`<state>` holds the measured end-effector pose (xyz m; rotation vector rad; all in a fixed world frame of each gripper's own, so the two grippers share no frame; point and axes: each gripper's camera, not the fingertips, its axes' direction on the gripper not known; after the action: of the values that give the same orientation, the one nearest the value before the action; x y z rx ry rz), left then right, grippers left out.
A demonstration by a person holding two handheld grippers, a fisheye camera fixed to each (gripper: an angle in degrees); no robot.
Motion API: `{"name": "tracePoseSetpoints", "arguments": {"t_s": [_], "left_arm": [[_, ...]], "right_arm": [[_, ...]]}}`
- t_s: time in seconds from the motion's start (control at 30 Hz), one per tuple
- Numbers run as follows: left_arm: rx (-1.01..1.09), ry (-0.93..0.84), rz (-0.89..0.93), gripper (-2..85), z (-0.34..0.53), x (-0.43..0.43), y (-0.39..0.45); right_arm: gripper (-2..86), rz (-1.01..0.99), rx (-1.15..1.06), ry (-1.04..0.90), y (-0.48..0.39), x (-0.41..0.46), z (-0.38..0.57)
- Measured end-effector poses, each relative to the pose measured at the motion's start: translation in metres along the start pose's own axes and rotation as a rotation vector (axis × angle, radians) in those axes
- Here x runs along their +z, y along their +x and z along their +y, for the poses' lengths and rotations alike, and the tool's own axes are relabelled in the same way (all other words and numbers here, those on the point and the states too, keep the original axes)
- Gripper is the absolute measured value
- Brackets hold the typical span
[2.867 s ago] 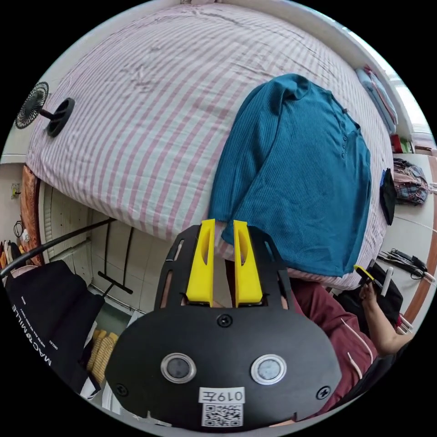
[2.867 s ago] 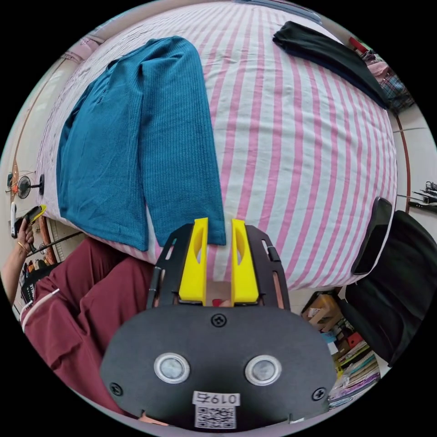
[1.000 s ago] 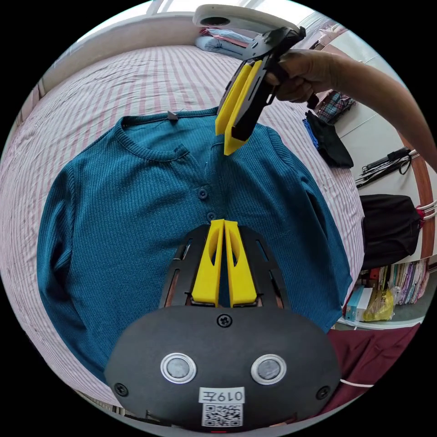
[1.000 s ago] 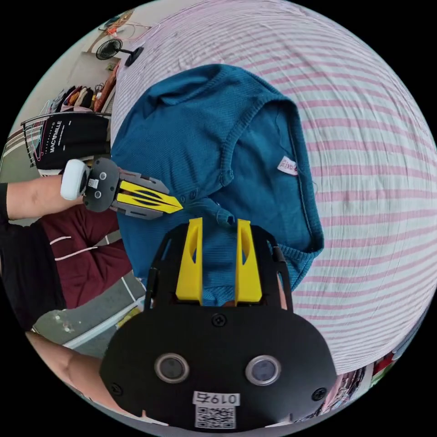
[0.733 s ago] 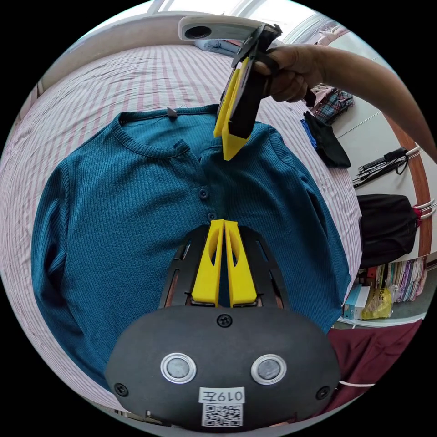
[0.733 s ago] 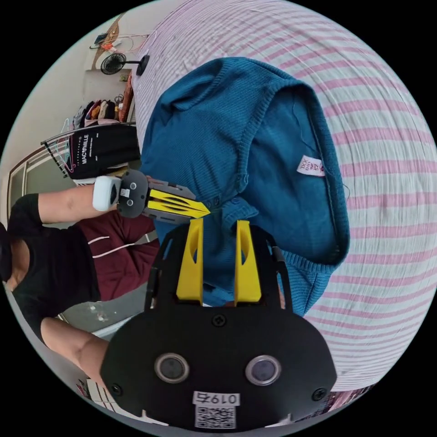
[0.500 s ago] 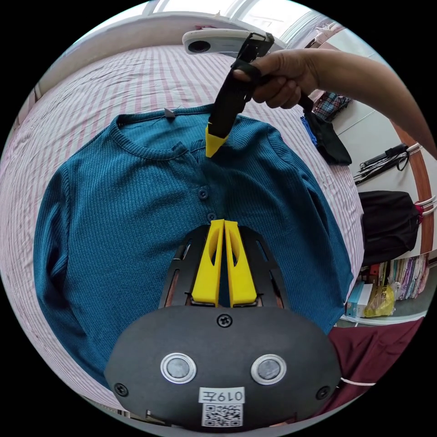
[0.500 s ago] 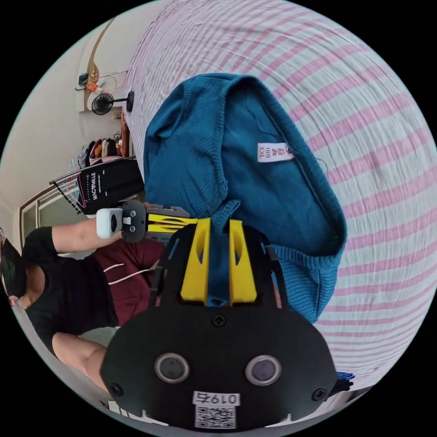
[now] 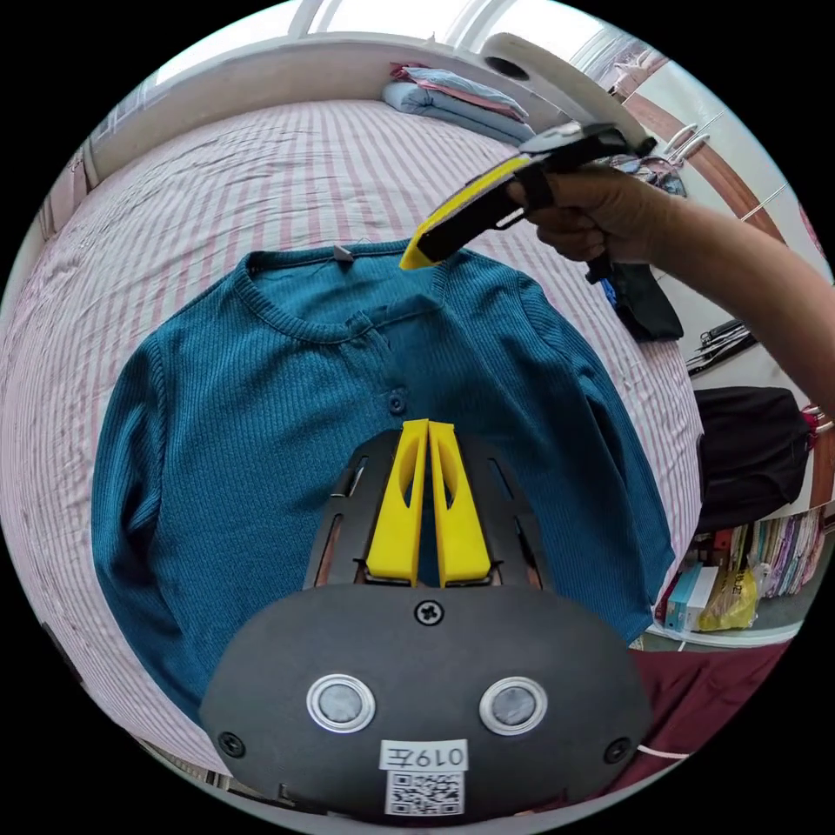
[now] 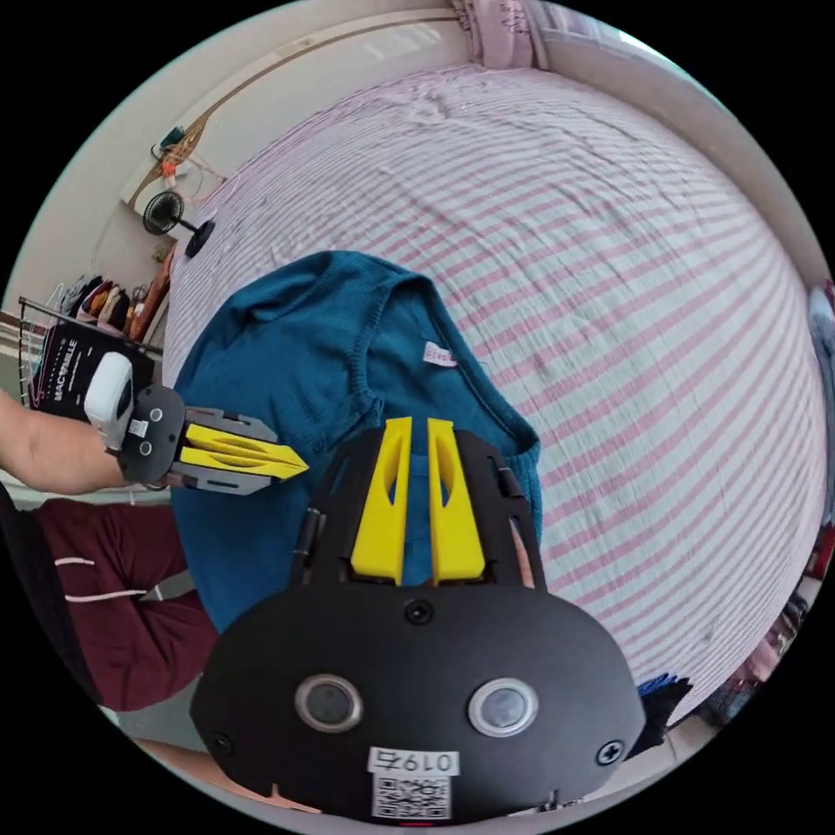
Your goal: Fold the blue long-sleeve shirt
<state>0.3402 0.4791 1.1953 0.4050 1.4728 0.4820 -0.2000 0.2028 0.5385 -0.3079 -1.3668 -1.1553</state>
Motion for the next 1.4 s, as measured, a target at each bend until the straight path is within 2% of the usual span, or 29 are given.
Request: {"name": "tracePoseSetpoints", "arguments": {"t_s": [0.1, 0.23, 0.3, 0.4, 0.5, 0.6, 0.7, 0.8, 0.9, 1.07, 1.33, 1.4], "left_arm": [[-0.006, 0.019, -0.015, 1.0, -0.021, 0.004, 0.003], [-0.055, -0.102, -0.026, 0.9, -0.048, 0.031, -0.006], [-0.059, -0.087, -0.012, 0.9, -0.053, 0.030, -0.007], [-0.057, -0.025, -0.062, 0.8, -0.055, 0.017, -0.005], [-0.049, 0.045, -0.082, 0.8, -0.061, 0.012, 0.000], [0.009, 0.035, -0.068, 0.8, -0.079, 0.020, 0.012], [0.052, 0.038, -0.089, 0.8, -0.096, 0.022, 0.026], [0.088, 0.051, -0.007, 0.8, -0.110, 0.023, 0.042], [0.181, 0.013, 0.001, 0.9, -0.122, 0.036, 0.068], [0.184, -0.022, -0.033, 1.0, -0.139, 0.061, 0.086], [0.208, -0.110, -0.094, 0.9, -0.174, 0.102, 0.098], [0.201, -0.115, -0.089, 0.8, -0.177, 0.107, 0.098]], "right_arm": [[-0.5, 0.105, 0.114, 0.070, -0.005, -0.007, 0.043], [-0.5, 0.192, 0.201, -0.032, -0.010, 0.014, 0.074], [-0.1, 0.228, 0.307, 0.009, -0.007, 0.014, 0.098], [0.9, 0.134, 0.441, 0.135, -0.001, 0.002, 0.134], [3.4, 0.199, 0.539, 0.174, -0.004, -0.005, 0.173], [7.2, 0.154, 0.647, 0.190, -0.004, -0.008, 0.227], [7.0, 0.100, 0.731, 0.159, -0.011, 0.000, 0.289], [6.4, 0.051, 0.768, 0.062, -0.023, 0.017, 0.342], [6.4, 0.001, 0.796, 0.050, -0.030, 0.030, 0.376], [6.4, -0.024, 0.817, 0.169, -0.011, 0.035, 0.386], [5.1, -0.073, 0.734, 0.102, 0.013, 0.057, 0.390], [5.7, -0.144, 0.725, 0.110, 0.016, 0.058, 0.400]]}}
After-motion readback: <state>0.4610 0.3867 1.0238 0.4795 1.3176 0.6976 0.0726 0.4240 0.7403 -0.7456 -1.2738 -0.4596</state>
